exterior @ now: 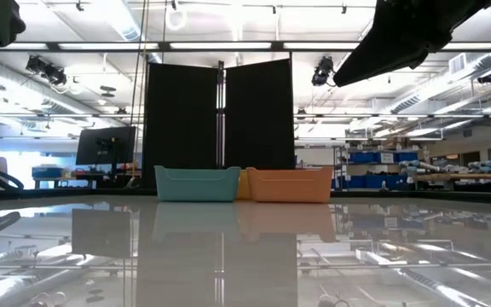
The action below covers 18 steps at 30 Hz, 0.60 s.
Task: Sort batteries
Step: Put the red battery into the yellow bin
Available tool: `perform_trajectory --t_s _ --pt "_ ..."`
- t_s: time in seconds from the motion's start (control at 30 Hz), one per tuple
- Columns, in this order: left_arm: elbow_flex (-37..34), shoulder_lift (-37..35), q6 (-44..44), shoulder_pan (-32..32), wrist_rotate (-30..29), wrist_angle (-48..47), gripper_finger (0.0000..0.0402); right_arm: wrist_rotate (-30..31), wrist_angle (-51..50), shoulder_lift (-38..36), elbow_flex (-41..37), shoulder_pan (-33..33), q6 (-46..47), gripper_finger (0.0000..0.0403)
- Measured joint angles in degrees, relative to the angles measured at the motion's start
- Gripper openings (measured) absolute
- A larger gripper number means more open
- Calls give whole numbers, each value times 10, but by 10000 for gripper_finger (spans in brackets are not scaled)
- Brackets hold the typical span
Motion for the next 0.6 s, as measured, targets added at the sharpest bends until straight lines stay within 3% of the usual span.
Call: perform_trajectory --t_s 0.17,0.3,0.43,0.6 --pt "0 0 90 34 3 -8 51 0 1 3 0 -24 -7 11" --pt "-2 -7 175 64 0 -12 49 -3 14 19 -5 -47 -32 10" --pt "-6 -32 234 91 -50 -40 49 -24 73 38 -31 -73 -65 10" --pt "-5 -105 264 137 -119 -119 49 -55 222 65 -87 -97 -114 10"
